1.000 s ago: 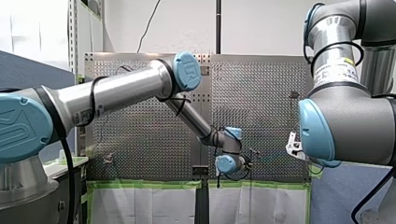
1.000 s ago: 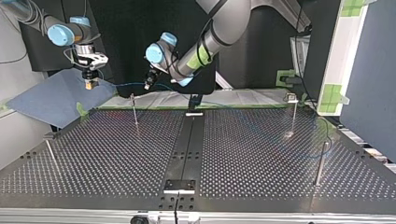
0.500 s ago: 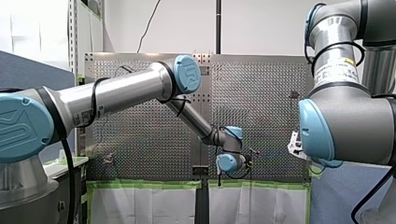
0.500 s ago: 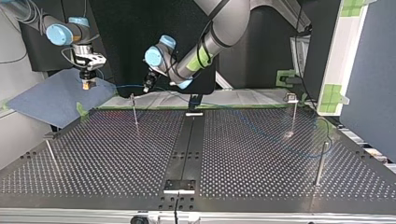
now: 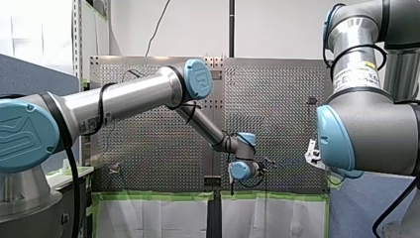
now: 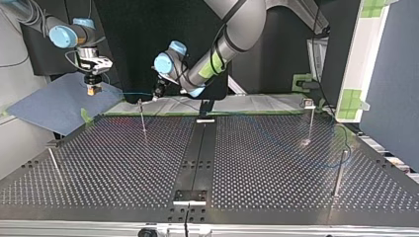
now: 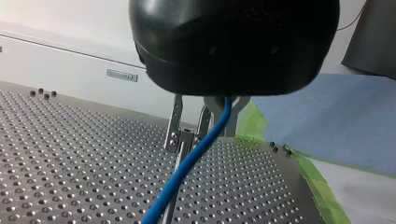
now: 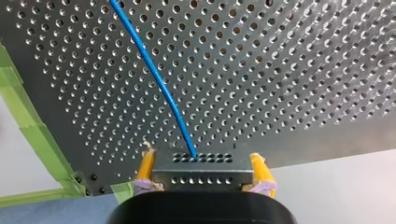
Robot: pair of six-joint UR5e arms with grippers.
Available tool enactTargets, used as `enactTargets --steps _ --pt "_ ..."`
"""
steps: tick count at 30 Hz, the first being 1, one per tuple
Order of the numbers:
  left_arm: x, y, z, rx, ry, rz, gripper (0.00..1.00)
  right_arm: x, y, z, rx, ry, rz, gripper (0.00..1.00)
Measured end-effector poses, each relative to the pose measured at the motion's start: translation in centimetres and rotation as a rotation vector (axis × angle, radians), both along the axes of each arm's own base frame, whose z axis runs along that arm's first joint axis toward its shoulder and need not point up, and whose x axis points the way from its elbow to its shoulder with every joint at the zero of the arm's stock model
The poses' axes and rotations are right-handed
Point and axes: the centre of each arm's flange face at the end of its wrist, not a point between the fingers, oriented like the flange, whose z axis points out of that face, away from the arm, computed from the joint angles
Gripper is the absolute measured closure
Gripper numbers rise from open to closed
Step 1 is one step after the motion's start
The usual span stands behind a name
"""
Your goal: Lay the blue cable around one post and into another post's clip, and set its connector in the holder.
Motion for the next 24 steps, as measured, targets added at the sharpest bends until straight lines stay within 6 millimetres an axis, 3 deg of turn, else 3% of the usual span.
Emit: enactTargets --steps 15,24 --pt "1.5 0.1 0.9 -0.020 0.012 -0.019 1.00 0.3 -0.4 0.2 -0.031 -0.026 0.010 1.00" --pt "1.3 0.5 0.4 -0.007 0.027 -0.017 1.00 0.5 -0.2 0.0 -0.014 -0.031 0.015 1.00"
